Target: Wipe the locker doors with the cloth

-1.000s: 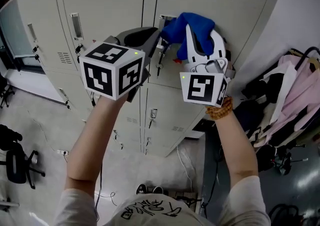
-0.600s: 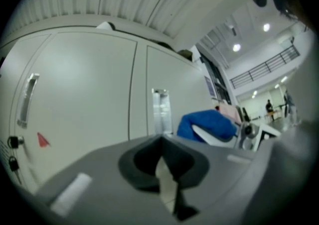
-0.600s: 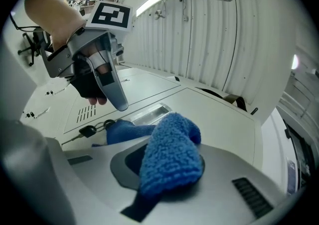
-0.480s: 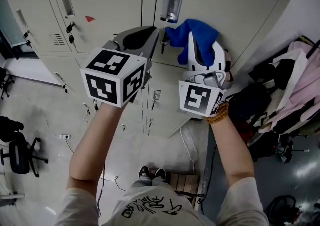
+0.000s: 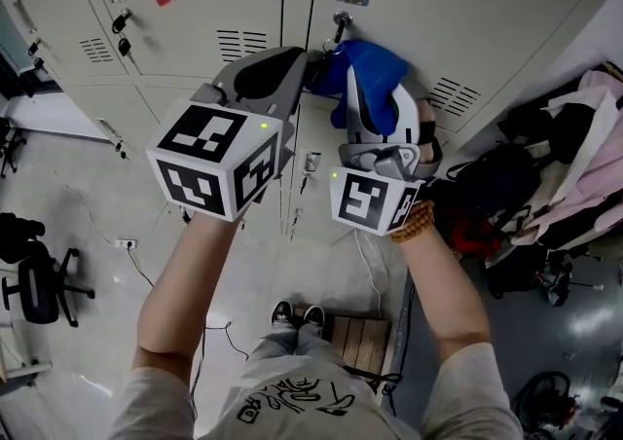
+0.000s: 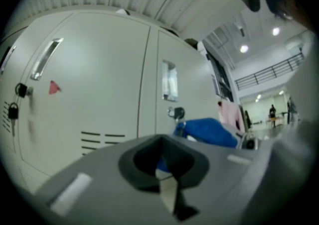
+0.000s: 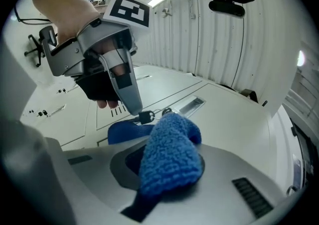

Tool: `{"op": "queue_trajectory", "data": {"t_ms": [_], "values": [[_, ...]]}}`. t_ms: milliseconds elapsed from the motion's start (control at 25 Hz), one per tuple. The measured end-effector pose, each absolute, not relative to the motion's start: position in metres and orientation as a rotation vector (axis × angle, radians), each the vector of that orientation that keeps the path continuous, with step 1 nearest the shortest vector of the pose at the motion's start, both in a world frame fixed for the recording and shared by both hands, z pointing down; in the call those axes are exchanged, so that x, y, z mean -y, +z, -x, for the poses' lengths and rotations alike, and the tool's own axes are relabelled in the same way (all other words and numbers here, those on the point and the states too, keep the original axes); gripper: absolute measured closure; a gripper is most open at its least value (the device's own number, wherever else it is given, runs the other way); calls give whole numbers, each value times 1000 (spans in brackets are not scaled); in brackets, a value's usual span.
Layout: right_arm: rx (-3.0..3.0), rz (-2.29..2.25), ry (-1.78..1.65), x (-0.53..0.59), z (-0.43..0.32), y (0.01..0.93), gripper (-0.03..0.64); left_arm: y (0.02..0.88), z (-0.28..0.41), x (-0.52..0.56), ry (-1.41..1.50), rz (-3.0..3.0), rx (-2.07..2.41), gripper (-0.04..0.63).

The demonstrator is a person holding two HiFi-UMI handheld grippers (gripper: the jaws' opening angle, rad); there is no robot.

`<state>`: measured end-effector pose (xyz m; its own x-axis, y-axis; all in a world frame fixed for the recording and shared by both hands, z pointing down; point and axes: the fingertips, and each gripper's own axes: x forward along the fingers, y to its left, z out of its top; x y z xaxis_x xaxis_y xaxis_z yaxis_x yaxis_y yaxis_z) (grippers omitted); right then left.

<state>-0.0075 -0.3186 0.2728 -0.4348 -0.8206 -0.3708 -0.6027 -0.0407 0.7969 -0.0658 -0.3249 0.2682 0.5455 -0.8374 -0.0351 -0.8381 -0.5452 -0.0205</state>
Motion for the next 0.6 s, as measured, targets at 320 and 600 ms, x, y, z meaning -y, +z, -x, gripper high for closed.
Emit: {"op": "queue_trajectory", "data": {"t_ms": [320, 600], "values": [[1980, -1412, -1459, 320, 10, 321, 586, 299, 67, 325, 12, 2764, -1516, 594], [1917, -1420, -1460, 315, -28, 301, 586, 263, 58, 315, 67, 2733, -1485, 594]]}}
